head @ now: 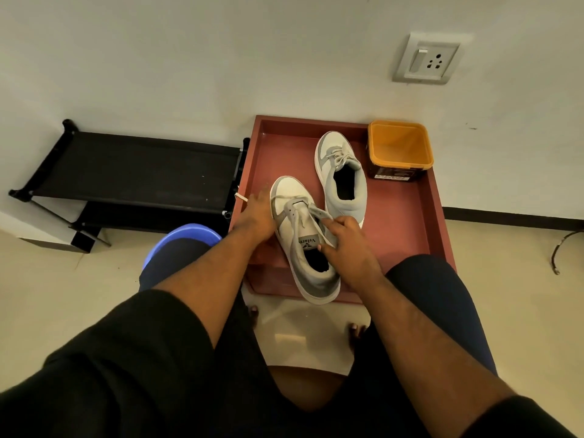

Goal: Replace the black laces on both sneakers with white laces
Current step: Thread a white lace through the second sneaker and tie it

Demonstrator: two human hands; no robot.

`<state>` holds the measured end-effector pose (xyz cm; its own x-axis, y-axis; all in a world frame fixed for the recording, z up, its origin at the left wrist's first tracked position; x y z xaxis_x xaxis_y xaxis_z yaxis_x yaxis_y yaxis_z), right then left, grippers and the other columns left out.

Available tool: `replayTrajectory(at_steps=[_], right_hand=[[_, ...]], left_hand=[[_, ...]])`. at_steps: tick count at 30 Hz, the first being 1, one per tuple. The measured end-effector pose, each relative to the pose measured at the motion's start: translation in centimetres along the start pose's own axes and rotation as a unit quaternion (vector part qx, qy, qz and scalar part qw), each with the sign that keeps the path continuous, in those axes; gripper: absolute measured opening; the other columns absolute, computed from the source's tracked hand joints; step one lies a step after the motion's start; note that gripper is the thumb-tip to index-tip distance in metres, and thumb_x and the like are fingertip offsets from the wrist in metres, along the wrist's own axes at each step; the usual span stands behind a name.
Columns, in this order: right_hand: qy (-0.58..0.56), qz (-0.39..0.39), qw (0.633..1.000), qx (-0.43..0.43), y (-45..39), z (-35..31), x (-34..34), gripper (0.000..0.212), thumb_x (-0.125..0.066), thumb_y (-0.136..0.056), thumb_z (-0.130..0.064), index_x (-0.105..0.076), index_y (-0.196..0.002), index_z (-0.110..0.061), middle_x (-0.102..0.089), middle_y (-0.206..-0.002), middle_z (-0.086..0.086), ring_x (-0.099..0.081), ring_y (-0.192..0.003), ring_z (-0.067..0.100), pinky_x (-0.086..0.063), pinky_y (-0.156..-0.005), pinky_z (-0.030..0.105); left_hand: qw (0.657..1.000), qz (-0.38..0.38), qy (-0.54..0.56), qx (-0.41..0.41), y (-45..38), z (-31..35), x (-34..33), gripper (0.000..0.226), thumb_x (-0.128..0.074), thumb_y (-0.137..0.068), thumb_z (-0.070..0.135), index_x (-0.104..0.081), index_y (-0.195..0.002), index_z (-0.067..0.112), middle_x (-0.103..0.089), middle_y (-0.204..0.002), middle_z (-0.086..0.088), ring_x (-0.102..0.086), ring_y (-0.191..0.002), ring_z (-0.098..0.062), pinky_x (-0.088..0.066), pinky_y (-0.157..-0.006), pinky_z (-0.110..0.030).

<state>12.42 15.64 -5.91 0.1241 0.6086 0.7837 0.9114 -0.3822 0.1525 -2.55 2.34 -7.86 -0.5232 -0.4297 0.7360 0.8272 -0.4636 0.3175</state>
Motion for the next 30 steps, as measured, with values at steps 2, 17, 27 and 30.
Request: replayTrajectory(at_steps=[2,17,27,30], right_hand=[[0.001,-0.001,1.000,-0.006,-0.1,0.1,-0.1,0.057,-0.066,-0.089,-0.020,-0.045,-0.142,-0.019,-0.041,-0.131,0.003,-0.050,-0.118,0.022,-0.040,-0.103,0.029],[-0.636,-0.134,0.760,0.026,3.3,-8.0,-0.5,0.031,-0.044,-0.098,-0.006,-0.053,-0.127,-0.003,-0.070,-0.093,0.006,-0.067,-0.091,0.017,-0.049,-0.094,0.028],[-0.385,-0.023,0.918,-0.095,1.9,-2.6,0.7,0.019,-0.059,-0.095,-0.016,-0.071,-0.080,-0.016,-0.059,-0.059,-0.004,-0.045,-0.048,0.012,-0.044,-0.044,0.024],[-0.303,0.023,0.950,-0.072,0.9,-2.6,1.1,0.016,-0.064,-0.092,-0.018,-0.072,-0.079,-0.023,-0.062,-0.059,-0.013,-0.051,-0.049,0.001,-0.045,-0.052,0.024]], left_hand=[[0.995,0.002,-0.087,0.049,0.5,-0.7,0.0,0.033,-0.048,-0.093,0.029,-0.050,-0.124,0.019,-0.060,-0.116,-0.012,-0.058,-0.099,-0.031,-0.049,-0.084,-0.043],[0.893,-0.116,0.433,-0.035,9.1,8.1,7.0,0.018,-0.070,-0.083,0.018,-0.073,-0.098,0.008,-0.072,-0.079,-0.009,-0.036,-0.035,-0.004,-0.025,-0.036,-0.017],[0.823,0.260,0.479,0.159,6.1,-1.2,7.4,0.016,-0.065,-0.091,0.016,-0.068,-0.106,0.013,-0.070,-0.085,-0.007,-0.050,-0.051,-0.008,-0.043,-0.044,-0.023],[0.907,0.288,0.275,0.135,6.3,-1.1,7.5,0.053,-0.067,-0.089,0.021,-0.045,-0.137,0.023,-0.048,-0.136,-0.003,-0.054,-0.095,-0.008,-0.052,-0.067,-0.018]])
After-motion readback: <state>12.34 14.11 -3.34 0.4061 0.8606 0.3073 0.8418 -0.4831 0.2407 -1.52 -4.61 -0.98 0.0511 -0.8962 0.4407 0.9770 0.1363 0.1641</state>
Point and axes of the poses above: each hand's wrist, its own y-axis away from the middle knuckle, its own x-axis out of the back of the hand, z = x × y, the point moved 6 cm from there along -y, towards the middle knuckle
